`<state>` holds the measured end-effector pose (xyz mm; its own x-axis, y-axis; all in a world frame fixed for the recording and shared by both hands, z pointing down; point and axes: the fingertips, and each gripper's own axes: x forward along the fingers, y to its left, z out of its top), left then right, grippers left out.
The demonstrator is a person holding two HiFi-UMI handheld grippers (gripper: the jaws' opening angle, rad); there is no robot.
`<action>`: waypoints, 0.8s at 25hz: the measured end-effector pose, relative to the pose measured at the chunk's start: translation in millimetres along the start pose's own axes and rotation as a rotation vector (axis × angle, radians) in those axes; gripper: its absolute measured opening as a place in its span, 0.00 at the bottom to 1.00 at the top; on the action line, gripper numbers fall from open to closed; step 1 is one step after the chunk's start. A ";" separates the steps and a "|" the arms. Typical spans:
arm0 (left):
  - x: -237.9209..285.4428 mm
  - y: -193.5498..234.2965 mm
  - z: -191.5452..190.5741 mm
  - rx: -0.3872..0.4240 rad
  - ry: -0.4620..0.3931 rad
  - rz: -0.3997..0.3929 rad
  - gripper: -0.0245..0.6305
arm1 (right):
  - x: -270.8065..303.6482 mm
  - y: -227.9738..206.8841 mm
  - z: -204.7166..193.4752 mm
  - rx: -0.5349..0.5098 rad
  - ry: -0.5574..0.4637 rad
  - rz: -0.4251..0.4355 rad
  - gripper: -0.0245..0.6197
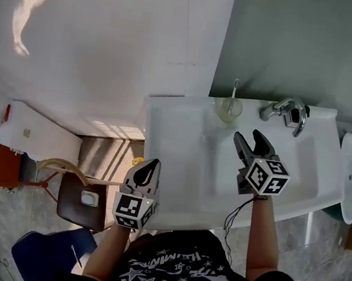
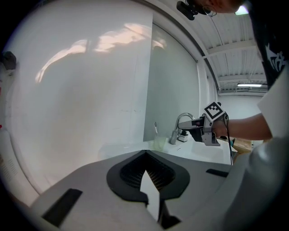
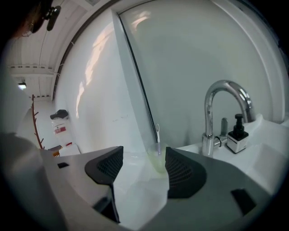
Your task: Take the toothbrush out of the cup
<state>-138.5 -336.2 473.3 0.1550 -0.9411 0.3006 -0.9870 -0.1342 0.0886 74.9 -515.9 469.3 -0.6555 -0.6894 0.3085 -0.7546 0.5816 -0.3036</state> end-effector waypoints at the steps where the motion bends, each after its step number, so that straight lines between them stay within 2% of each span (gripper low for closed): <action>1: 7.4 -1.0 3.5 0.002 0.000 0.004 0.06 | 9.8 -2.5 4.5 0.008 -0.001 0.013 0.49; 5: 32.8 -0.1 23.2 0.014 -0.001 0.029 0.06 | 46.9 -12.7 25.4 0.021 0.008 0.053 0.49; 11: 60.5 14.2 50.2 0.019 -0.020 0.073 0.06 | 100.1 -30.6 50.6 -0.016 0.050 0.069 0.48; 16: 77.0 23.1 43.9 0.014 0.016 0.100 0.06 | 140.7 -45.3 38.5 -0.062 0.148 0.073 0.44; 20: 84.5 28.9 33.6 0.010 0.048 0.127 0.06 | 161.6 -54.2 31.0 -0.079 0.185 0.076 0.42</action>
<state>-155.4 -430.0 469.3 0.0303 -0.9347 0.3541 -0.9991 -0.0181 0.0376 10.8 -672.2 507.7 -0.6992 -0.5553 0.4502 -0.6982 0.6658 -0.2631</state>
